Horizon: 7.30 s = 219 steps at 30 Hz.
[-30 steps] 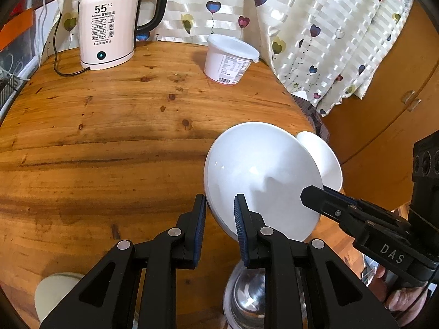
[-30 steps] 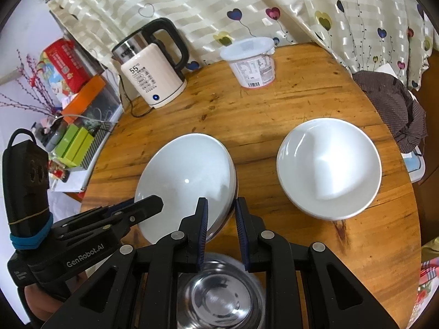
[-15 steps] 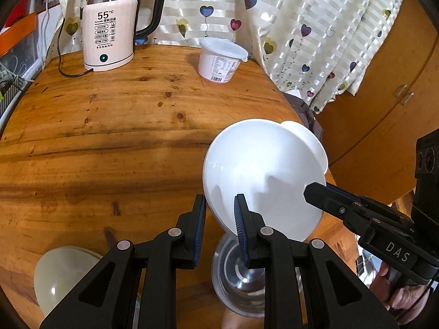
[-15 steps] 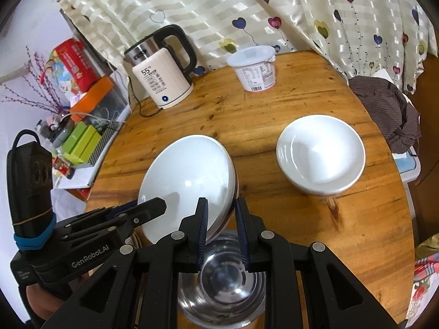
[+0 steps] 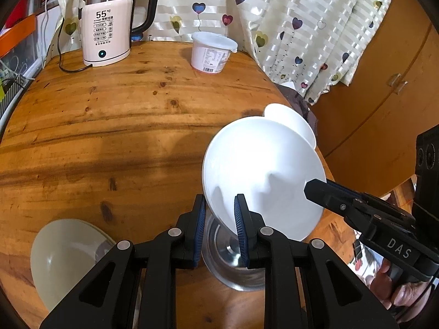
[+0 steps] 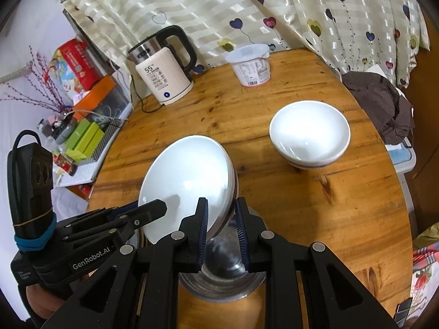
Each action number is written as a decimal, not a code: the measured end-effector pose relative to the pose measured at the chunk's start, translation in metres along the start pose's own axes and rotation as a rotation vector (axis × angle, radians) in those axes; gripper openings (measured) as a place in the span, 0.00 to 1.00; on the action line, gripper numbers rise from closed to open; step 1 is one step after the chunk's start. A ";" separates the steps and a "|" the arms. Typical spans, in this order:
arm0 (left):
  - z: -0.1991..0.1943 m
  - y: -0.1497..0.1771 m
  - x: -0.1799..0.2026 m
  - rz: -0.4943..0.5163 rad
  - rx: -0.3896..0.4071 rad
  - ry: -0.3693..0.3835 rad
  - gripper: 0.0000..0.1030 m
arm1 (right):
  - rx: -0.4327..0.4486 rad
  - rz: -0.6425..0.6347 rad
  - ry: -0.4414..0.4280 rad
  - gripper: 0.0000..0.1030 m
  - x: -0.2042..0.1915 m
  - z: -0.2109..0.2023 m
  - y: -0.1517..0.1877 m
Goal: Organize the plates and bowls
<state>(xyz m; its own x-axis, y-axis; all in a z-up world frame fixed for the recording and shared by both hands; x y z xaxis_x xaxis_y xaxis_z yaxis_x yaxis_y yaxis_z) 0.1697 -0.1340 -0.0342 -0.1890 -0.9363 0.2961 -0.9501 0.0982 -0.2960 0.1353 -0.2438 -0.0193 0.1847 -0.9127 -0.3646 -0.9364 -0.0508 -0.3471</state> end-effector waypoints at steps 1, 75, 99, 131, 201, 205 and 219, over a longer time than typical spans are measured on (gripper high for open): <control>0.000 0.002 0.001 0.001 -0.002 0.000 0.21 | -0.001 0.002 -0.001 0.19 0.000 0.000 0.002; 0.034 0.046 0.010 0.060 -0.093 -0.100 0.24 | -0.116 0.047 0.038 0.20 0.031 0.029 0.051; 0.002 0.039 0.015 0.076 0.003 -0.092 0.24 | -0.047 0.012 -0.001 0.33 0.025 -0.002 0.045; 0.003 0.021 0.015 0.087 -0.005 -0.042 0.24 | -0.003 0.033 0.023 0.37 0.053 -0.014 0.034; 0.112 -0.123 0.081 0.091 -0.170 0.100 0.23 | 0.007 0.201 0.081 0.16 0.159 0.026 -0.069; 0.109 -0.121 0.081 0.098 -0.167 0.104 0.23 | 0.002 0.201 0.094 0.15 0.160 0.026 -0.068; 0.093 -0.114 0.075 0.089 -0.148 0.111 0.23 | 0.009 0.175 0.094 0.14 0.141 0.018 -0.064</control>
<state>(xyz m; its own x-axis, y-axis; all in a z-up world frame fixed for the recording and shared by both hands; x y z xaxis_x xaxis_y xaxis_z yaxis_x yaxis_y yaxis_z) 0.2867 -0.2470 -0.0626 -0.2920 -0.8795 0.3757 -0.9531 0.2347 -0.1913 0.2271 -0.3623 -0.0640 -0.0102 -0.9412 -0.3376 -0.9489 0.1156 -0.2936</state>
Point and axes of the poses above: each gripper's, at about its wrist camera, not at the fingertips, and z roughly the way its jaws point, x to its right, y to its underside, the point moved 9 cm from there along z, roughly the way its jaws point, and after that the axes turned 15 degrees about -x, right-handed, at the moved point
